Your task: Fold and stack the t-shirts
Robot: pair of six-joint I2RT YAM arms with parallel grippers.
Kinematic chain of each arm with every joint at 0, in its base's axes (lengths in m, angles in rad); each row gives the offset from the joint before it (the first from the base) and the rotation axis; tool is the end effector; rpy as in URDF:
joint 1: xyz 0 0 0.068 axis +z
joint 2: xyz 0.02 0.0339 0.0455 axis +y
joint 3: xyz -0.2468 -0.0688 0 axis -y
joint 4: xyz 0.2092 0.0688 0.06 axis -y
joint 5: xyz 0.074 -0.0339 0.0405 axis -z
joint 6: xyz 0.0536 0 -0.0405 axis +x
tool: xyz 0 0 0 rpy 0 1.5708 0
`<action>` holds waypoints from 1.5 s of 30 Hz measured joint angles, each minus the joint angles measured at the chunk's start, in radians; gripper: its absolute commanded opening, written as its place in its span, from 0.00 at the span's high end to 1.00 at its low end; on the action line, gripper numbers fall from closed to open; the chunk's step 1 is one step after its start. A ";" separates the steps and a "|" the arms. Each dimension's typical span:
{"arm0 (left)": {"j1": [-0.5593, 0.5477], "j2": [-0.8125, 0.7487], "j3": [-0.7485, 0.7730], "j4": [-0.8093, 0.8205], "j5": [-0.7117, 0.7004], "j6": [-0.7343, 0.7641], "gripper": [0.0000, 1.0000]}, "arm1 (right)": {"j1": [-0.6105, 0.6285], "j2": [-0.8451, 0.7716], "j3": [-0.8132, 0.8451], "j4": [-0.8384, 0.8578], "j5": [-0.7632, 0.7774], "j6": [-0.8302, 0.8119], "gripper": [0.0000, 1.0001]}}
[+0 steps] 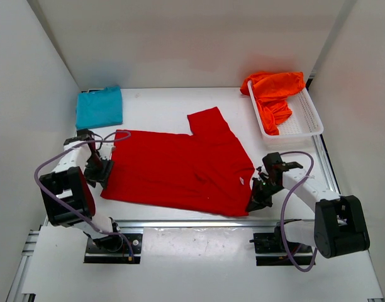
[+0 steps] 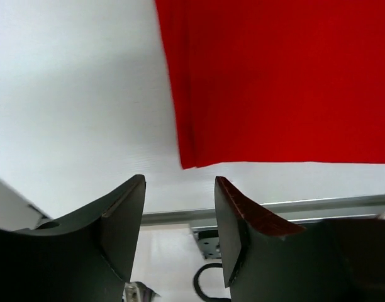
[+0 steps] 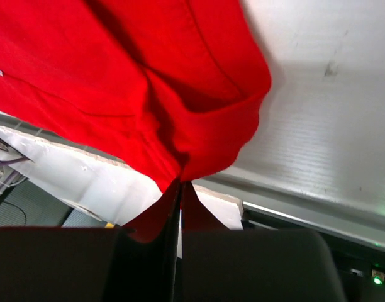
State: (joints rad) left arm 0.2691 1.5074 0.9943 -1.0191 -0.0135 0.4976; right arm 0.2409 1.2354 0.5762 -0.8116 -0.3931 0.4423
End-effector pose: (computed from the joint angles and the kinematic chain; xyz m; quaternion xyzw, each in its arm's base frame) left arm 0.2129 0.0595 0.1819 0.1138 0.9933 0.0135 0.0154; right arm 0.1439 0.0565 0.1430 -0.0888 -0.9755 -0.2002 0.0192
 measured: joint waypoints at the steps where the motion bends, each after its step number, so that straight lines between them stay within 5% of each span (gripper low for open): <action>1: 0.000 0.007 -0.011 0.000 0.002 -0.006 0.40 | -0.001 0.000 -0.003 0.011 -0.003 0.000 1.00; 19: -0.043 0.128 -0.068 0.120 -0.018 -0.151 0.45 | -0.027 -0.012 -0.029 0.056 -0.029 -0.015 1.00; 25: -0.009 0.098 -0.072 0.132 -0.062 -0.173 0.37 | 0.003 -0.032 -0.003 0.052 -0.023 0.005 1.00; 34: -0.031 0.100 -0.085 0.127 -0.076 -0.114 0.60 | 0.041 -0.072 0.002 0.052 0.005 0.072 1.00; 38: -0.043 0.150 -0.074 0.097 -0.064 -0.091 0.97 | 0.040 -0.087 0.002 0.055 0.010 0.100 1.00; 45: -0.019 0.224 -0.006 0.016 -0.040 -0.072 1.00 | 0.023 -0.090 0.002 0.064 0.021 0.120 1.00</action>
State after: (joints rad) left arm 0.2501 1.7309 0.9886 -1.0027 -0.0532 0.4259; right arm 0.2638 1.1450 0.5777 -0.7471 -0.3717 0.5625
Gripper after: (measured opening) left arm 0.021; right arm 0.004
